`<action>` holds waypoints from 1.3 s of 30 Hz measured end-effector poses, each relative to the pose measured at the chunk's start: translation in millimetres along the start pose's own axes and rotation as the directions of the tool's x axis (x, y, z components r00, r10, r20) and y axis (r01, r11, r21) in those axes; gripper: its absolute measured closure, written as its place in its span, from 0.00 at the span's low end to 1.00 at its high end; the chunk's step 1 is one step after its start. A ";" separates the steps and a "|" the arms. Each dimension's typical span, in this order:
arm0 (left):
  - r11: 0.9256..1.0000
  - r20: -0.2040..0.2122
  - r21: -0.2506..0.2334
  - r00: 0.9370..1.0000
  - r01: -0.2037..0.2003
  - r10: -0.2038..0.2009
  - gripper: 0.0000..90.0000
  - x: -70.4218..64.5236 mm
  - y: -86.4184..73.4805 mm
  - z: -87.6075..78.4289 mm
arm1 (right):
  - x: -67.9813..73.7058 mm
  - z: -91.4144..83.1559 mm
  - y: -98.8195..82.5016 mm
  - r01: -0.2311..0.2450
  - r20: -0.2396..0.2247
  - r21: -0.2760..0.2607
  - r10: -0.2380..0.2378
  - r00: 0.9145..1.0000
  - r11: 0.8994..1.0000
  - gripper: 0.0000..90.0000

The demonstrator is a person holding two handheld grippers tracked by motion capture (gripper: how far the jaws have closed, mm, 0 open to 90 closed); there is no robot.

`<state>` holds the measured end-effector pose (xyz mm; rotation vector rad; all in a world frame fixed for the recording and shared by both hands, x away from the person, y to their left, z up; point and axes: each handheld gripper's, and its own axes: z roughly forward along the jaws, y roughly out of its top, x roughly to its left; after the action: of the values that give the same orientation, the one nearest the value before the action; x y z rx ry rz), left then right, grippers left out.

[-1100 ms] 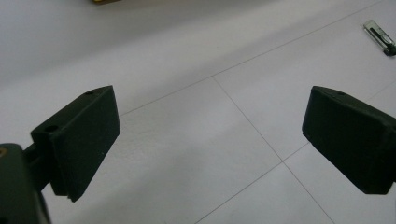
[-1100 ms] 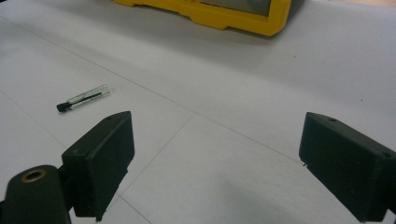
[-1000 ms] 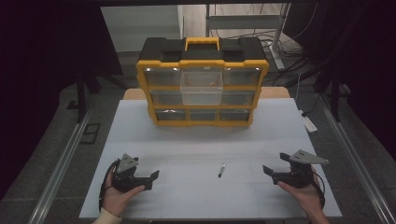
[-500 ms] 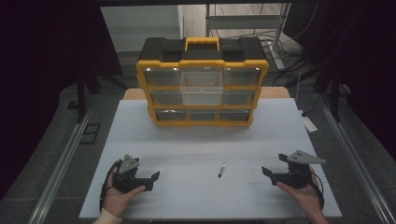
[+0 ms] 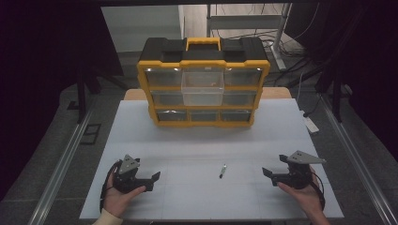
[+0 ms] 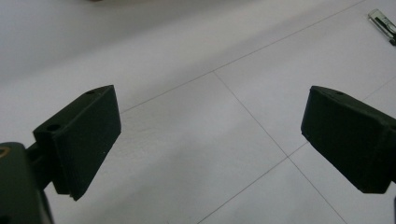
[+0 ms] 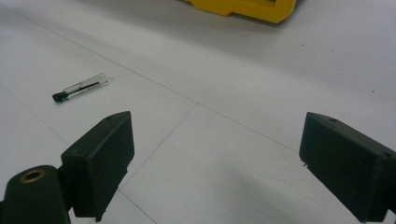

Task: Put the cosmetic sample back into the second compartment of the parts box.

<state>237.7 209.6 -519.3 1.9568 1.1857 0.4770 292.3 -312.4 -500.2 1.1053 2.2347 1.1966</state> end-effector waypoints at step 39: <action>1.000 -0.001 -0.009 1.000 -0.020 0.020 0.07 -1.6 3.0 0.3 | 21.8 10.4 43.6 0.069 -0.056 -0.008 -0.069 0.996 0.998 0.12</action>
<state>238.7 207.2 -517.1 1.9623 1.1637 0.4923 305.5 -275.4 -469.4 0.9950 2.2901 1.2192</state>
